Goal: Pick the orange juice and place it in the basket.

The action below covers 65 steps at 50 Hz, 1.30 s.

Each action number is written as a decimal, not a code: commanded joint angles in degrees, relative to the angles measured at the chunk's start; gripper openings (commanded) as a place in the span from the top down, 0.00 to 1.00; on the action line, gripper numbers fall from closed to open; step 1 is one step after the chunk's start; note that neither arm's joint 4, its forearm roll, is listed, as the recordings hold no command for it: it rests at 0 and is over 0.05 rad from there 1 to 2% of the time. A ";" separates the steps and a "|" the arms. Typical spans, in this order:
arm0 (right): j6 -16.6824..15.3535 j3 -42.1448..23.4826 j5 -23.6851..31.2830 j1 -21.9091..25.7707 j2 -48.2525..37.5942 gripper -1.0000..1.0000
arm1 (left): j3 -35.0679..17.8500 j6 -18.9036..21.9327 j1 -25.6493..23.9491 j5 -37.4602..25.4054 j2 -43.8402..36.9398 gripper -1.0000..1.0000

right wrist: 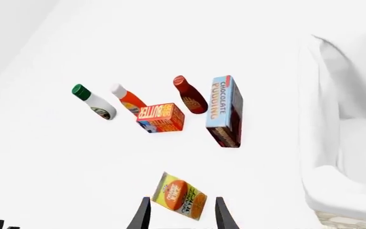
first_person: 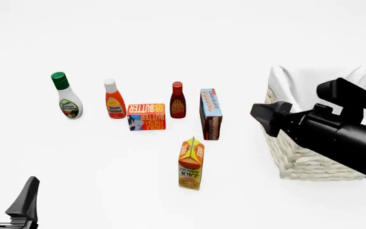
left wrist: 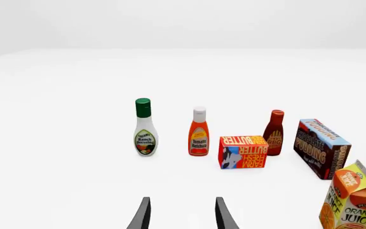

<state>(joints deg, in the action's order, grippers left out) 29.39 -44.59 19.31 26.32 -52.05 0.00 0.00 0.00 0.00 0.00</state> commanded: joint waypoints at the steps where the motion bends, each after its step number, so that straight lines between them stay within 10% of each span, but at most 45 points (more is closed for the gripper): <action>1: 3.62 -1.21 -0.64 1.37 -4.03 0.00 | 0.00 0.00 0.00 0.00 0.00 0.00; 8: 9.02 -1.77 -1.12 0.25 -9.29 0.00 | 0.00 0.00 0.00 0.00 0.00 0.00; 65: 10.63 -8.26 -0.43 5.14 -23.09 0.00 | 0.00 0.00 0.00 0.00 0.00 0.00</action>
<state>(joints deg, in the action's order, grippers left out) 39.65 -52.22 19.35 30.67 -73.27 0.00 0.00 0.00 0.00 0.00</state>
